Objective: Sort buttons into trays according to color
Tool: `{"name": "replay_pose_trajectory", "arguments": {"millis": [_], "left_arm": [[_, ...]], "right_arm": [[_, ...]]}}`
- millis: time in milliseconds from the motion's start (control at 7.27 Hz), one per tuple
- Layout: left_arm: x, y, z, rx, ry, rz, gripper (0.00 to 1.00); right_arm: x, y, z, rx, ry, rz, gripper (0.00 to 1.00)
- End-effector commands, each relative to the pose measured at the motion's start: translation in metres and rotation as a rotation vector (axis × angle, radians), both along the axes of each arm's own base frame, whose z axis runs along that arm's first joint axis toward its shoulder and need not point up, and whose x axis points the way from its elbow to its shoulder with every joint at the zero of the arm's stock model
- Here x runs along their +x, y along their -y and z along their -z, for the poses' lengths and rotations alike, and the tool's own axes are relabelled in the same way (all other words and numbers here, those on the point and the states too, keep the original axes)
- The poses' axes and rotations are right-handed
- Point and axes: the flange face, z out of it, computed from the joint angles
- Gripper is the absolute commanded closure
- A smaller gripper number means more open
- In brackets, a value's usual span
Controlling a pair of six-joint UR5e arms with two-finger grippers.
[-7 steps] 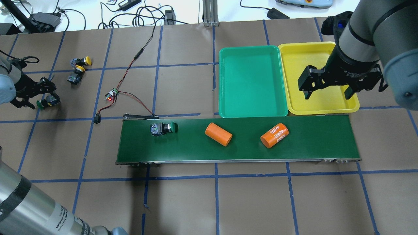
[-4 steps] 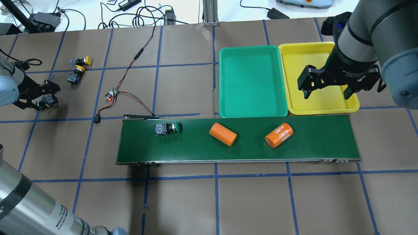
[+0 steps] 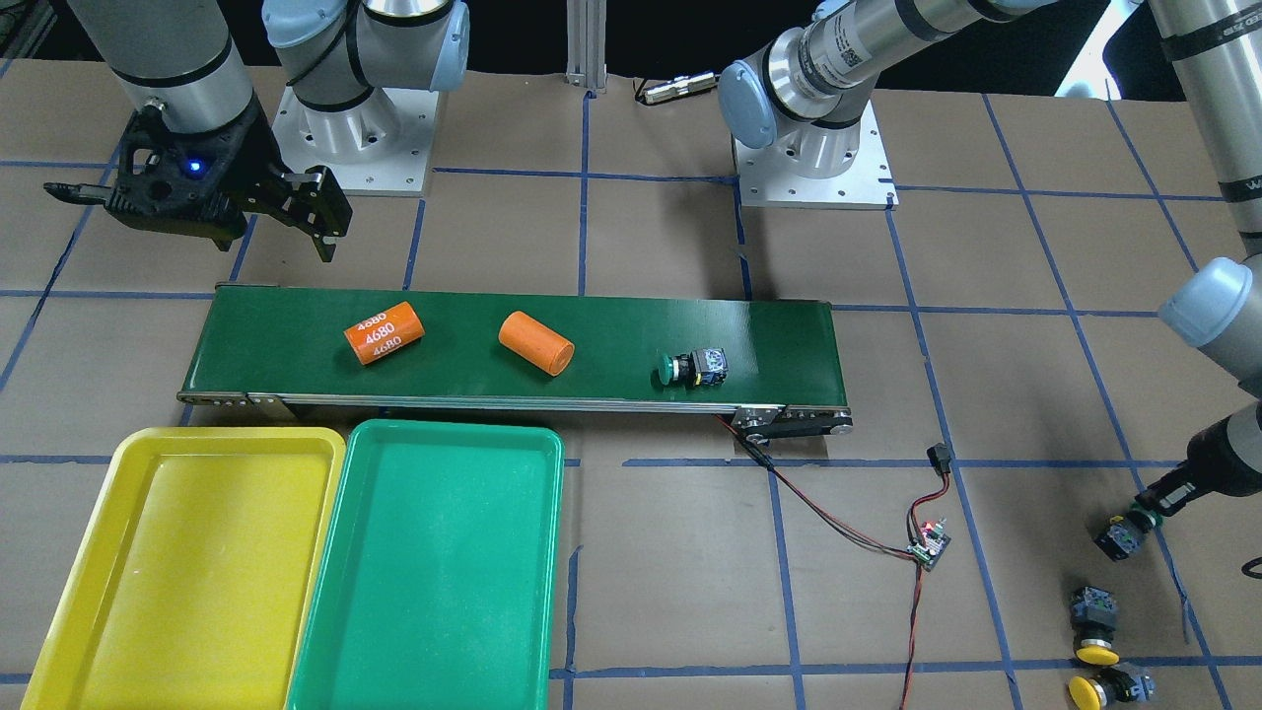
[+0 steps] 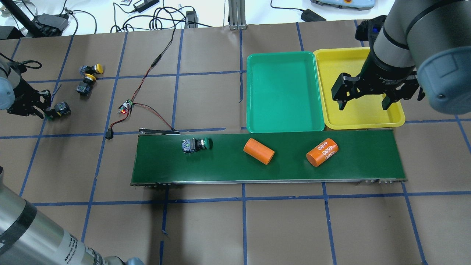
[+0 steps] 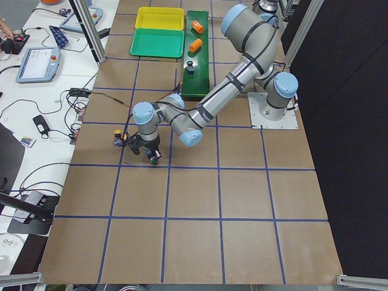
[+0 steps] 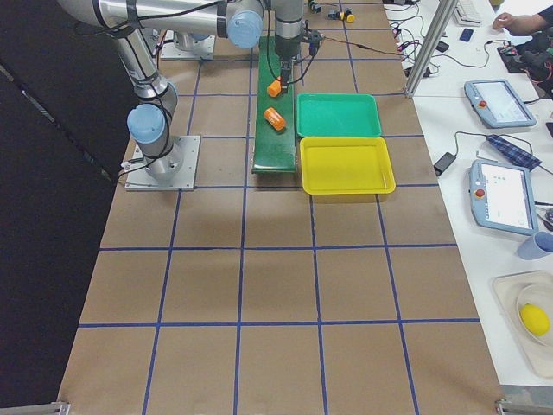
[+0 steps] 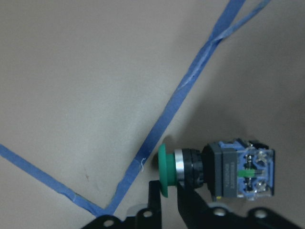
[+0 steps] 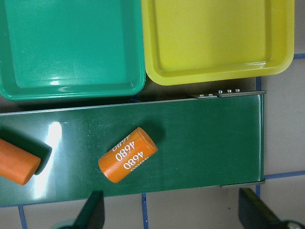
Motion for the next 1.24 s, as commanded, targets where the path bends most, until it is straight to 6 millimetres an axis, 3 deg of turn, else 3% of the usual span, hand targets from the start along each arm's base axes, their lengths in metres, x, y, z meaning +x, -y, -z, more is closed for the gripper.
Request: {"name": "replay_pose_trajectory", "arguments": {"millis": [0,138,275,413,688,825,1100], "left_arm": [[-0.004,-0.005,-0.02,0.004,-0.002,0.001,0.71],[-0.007,-0.004,-0.025,-0.005,-0.002,0.002,0.61],[-0.007,0.001,-0.02,-0.03,-0.031,-0.007,0.16],[0.0,0.014,-0.029,-0.082,-0.051,-0.008,0.0],[0.007,0.023,-0.034,-0.087,-0.045,-0.005,0.0],[0.006,0.024,-0.022,-0.077,-0.06,-0.01,0.0],[0.008,0.026,-0.011,-0.064,-0.064,-0.014,0.0]], "right_arm": [[0.011,-0.001,0.008,0.032,0.052,-0.065,0.0],[0.021,0.001,0.012,0.036,0.156,-0.084,0.0],[0.022,0.001,0.017,0.047,0.162,-0.106,0.0],[0.022,-0.001,0.015,0.043,0.161,-0.106,0.0],[0.019,0.0,0.006,0.029,0.14,-0.104,0.0],[0.005,-0.003,0.014,0.049,0.05,-0.093,0.0],[0.004,-0.005,0.017,0.055,0.036,-0.097,0.0]]}}
